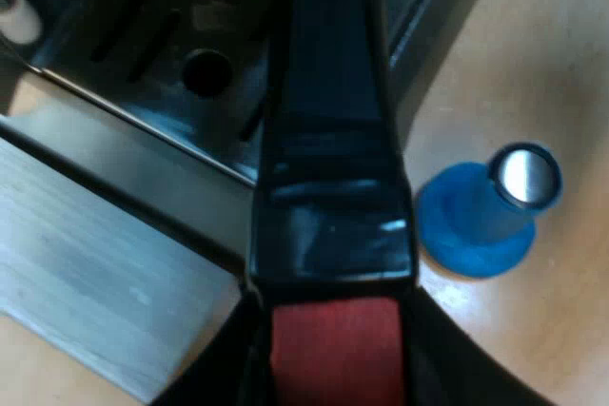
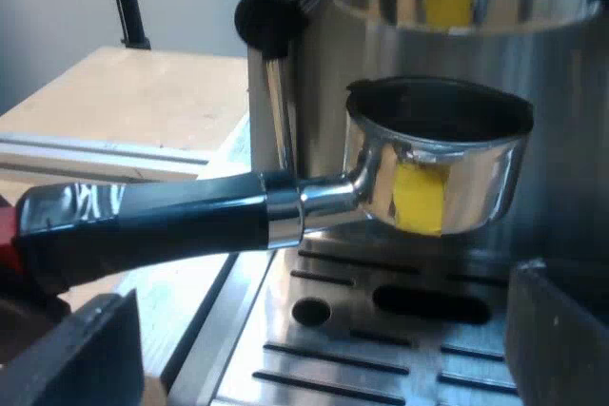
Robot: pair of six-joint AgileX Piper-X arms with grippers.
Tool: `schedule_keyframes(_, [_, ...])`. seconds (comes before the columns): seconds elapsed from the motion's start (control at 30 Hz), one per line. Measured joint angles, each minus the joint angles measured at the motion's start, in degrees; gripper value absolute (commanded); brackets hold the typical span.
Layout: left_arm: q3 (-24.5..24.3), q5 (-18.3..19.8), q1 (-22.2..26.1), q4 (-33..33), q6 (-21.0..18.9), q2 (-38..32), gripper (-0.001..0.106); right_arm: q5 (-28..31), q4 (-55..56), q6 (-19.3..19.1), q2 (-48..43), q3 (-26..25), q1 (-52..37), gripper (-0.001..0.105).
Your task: Put the handle in the coffee machine
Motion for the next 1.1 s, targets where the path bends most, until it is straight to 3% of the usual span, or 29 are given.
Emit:
schedule_keyframes(0.37, [-1.8,3.3,0.0,-1.7,0.2,2.0,0.000,0.0,-0.4,-1.5,0.0,0.0,-0.4,0.078])
schedule_keyframes(1.1, [-2.5,3.4,0.0,-3.1,0.0,2.0,0.000,0.0,-0.7,-1.9,0.0,0.0,-1.7,0.078])
